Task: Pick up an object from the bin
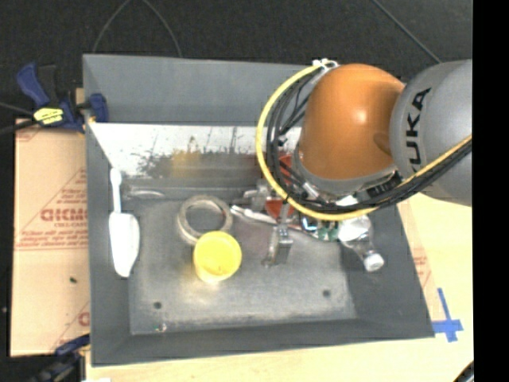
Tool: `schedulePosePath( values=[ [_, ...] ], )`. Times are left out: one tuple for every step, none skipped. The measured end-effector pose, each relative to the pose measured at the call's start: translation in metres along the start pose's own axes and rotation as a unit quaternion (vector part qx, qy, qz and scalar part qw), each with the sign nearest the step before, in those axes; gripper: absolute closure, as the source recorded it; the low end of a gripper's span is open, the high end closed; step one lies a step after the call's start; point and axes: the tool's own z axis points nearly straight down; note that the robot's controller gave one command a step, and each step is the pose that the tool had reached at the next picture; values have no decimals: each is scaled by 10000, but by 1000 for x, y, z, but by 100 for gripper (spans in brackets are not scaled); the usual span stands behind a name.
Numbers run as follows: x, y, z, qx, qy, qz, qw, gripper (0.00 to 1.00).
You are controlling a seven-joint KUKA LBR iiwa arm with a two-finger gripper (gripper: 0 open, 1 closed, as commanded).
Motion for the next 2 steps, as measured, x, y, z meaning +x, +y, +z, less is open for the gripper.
schedulePosePath(
  values=[
    [0,0,0,0,0,1,10000,0],
    [-8,19,31,-3,-5,314,9995,0]
  ],
)
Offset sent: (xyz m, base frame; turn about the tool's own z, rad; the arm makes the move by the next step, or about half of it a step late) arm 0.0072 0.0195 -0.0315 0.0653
